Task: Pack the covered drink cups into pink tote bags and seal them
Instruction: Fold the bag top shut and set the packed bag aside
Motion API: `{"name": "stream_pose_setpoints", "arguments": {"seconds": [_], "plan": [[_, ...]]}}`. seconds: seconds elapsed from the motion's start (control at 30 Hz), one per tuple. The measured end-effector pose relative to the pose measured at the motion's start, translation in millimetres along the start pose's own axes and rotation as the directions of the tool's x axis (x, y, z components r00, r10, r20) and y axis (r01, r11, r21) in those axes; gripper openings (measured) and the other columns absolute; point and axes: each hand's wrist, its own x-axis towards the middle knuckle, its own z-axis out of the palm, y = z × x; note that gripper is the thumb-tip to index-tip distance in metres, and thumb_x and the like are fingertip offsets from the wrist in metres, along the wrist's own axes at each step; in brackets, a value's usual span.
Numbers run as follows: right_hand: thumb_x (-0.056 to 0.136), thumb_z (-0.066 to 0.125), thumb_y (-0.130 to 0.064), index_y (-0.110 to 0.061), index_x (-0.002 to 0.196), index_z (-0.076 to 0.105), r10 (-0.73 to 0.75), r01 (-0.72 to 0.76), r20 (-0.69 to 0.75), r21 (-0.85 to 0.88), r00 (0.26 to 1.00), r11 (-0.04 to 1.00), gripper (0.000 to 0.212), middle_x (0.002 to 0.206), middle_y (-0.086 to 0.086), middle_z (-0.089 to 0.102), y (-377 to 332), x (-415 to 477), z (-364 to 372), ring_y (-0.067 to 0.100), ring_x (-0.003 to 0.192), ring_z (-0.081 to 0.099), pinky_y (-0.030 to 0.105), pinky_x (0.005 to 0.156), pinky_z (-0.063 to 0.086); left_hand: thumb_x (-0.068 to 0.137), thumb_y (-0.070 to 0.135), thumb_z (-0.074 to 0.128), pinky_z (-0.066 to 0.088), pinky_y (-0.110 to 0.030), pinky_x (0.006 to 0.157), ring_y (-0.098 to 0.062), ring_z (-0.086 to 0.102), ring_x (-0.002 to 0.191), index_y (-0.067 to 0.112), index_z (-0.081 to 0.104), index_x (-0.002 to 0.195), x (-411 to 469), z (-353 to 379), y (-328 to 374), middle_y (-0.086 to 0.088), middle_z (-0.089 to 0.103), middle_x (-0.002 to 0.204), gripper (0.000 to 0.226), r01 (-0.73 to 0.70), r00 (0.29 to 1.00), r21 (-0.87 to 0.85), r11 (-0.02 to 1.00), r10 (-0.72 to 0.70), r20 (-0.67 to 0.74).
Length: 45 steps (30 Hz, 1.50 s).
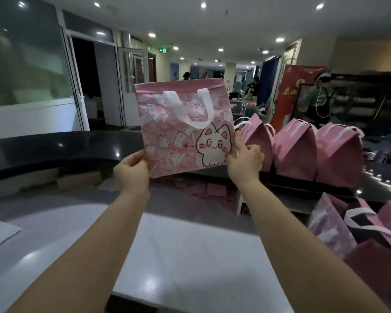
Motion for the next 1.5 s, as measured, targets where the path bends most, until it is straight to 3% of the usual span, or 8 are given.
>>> {"name": "stream_pose_setpoints", "arguments": {"seconds": [0.2,0.4,0.67,0.83,0.97,1.23,1.33,1.5], "plan": [[0.09,0.058,-0.017,-0.047,0.151,0.007,-0.043,-0.069,0.29,0.367,0.956,0.928,0.085,0.141,0.008,0.041,-10.5,44.2,43.0,0.031,0.123,0.045,0.046,0.108,0.038,0.088,0.023,0.073,0.059,-0.036,0.085,-0.014,0.071,0.092,0.018,0.076,0.103,39.9,44.3,-41.0,0.007,0.075,0.093,0.016,-0.07,0.993,0.138,0.988,0.082,-0.08],[0.087,0.067,-0.014,-0.031,0.147,0.034,-0.103,-0.168,0.46,0.511,0.882,0.843,0.07,0.131,-0.007,0.046,-1.4,69.0,121.7,-0.005,0.099,0.05,-0.001,0.065,0.039,0.09,0.017,0.07,0.056,-0.033,0.09,-0.008,0.067,0.092,0.015,0.074,0.108,87.7,86.2,-94.0,0.015,0.069,0.088,0.019,-0.071,0.996,0.219,0.973,0.079,-0.029],[0.078,0.075,-0.011,-0.027,0.152,0.025,0.007,-0.273,0.518,0.44,0.855,0.856,0.09,0.151,-0.001,0.036,19.9,135.0,194.8,0.015,0.127,0.045,0.023,0.094,0.047,0.088,0.011,0.07,0.052,-0.013,0.076,-0.004,0.067,0.089,0.016,0.078,0.099,156.7,124.0,-164.7,0.015,0.072,0.088,0.014,-0.061,0.982,0.282,0.957,0.007,0.189],[0.081,0.074,-0.009,-0.026,0.152,0.021,0.094,-0.326,0.472,0.439,0.876,0.837,0.09,0.151,0.003,0.036,34.8,165.6,219.8,0.014,0.123,0.045,0.009,0.07,0.044,0.089,0.008,0.069,0.046,-0.01,0.085,-0.007,0.059,0.107,0.011,0.075,0.107,181.4,138.1,-194.9,0.007,0.065,0.116,0.02,-0.143,0.915,0.369,0.919,-0.019,0.403],[0.082,0.075,-0.017,-0.023,0.153,0.015,0.182,-0.373,0.401,0.472,0.898,0.798,0.094,0.152,0.006,0.034,41.4,177.6,235.5,0.013,0.122,0.043,0.016,0.081,0.044,0.09,0.011,0.068,0.042,-0.002,0.082,-0.005,0.058,0.111,0.018,0.074,0.108,198.4,136.6,-204.8,0.009,0.062,0.121,0.02,-0.257,0.808,0.406,0.877,-0.035,0.588],[0.076,0.079,-0.024,-0.024,0.146,0.03,0.18,-0.19,0.061,0.393,0.982,0.9,0.085,0.14,-0.001,0.034,30.2,198.6,261.1,0.018,0.132,0.037,0.025,0.101,0.031,0.075,0.024,0.084,0.042,-0.037,0.102,-0.015,0.044,0.12,0.023,0.049,0.134,284.3,139.6,-190.6,0.004,0.049,0.127,0.068,-0.249,0.931,0.532,0.809,0.048,0.363],[0.078,0.072,-0.021,-0.023,0.142,0.035,0.2,-0.19,0.005,0.344,0.98,0.92,0.074,0.139,0.004,0.037,34.9,203.9,261.8,0.021,0.127,0.043,0.033,0.105,0.038,0.071,0.023,0.087,0.048,-0.03,0.086,-0.012,0.054,0.103,0.024,0.049,0.133,299.0,151.0,-195.9,0.008,0.057,0.114,0.073,-0.209,0.86,0.545,0.812,-0.112,0.497],[0.077,0.073,-0.024,-0.022,0.13,0.048,0.29,-0.233,-0.086,0.405,0.953,0.884,0.058,0.123,0.002,0.047,52.3,211.3,251.8,0.021,0.108,0.055,0.039,0.095,0.049,0.074,0.019,0.082,0.049,-0.015,0.055,-0.001,0.064,0.077,0.035,0.058,0.086,283.1,173.7,-212.7,0.014,0.064,0.085,0.031,-0.206,0.813,0.478,0.854,-0.123,0.57]]}}
